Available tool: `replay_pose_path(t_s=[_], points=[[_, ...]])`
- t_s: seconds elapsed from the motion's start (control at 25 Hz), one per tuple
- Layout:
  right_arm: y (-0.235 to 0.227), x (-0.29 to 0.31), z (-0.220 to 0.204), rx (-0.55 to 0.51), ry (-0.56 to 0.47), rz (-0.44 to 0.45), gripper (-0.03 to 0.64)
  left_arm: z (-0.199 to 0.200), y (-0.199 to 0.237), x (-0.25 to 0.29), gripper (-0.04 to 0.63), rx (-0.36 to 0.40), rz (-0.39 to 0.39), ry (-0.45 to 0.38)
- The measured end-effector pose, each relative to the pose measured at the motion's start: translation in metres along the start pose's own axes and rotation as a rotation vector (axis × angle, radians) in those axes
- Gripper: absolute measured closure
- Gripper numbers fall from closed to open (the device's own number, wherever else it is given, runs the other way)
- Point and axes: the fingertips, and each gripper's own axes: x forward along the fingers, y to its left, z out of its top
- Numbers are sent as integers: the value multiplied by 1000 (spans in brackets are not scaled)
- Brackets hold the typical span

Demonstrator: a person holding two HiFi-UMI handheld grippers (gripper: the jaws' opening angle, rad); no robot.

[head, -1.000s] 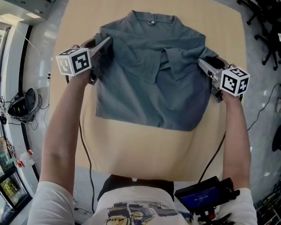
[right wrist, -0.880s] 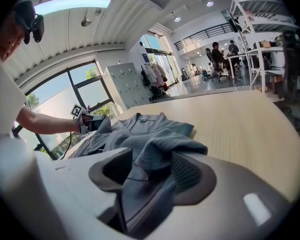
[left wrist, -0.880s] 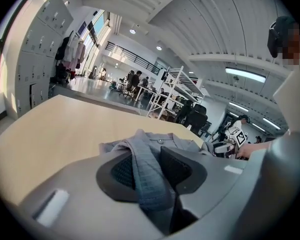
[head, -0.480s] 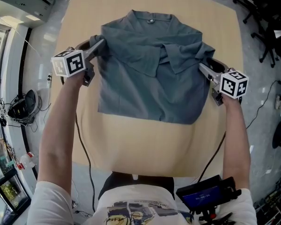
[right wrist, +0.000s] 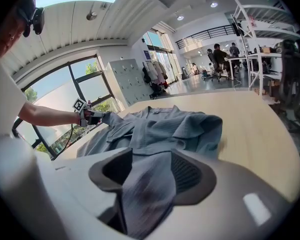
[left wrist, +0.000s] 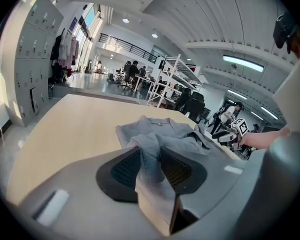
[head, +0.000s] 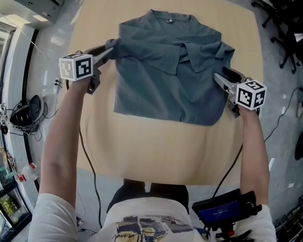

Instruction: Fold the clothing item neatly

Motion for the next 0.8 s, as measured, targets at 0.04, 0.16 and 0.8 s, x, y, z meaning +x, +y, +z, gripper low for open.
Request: replay_pose_path(t_s=[0.04, 0.16, 0.8], points=[[4, -1, -1, -1, 1, -1, 385, -2, 0, -3, 459, -2, 1, -1], [14, -3, -3, -10, 5, -3, 385, -7, -1, -12, 459, -3, -5, -12], [117, -41, -15, -86, -30, -55, 385, -6, -93, -101, 493, 188, -121, -130]])
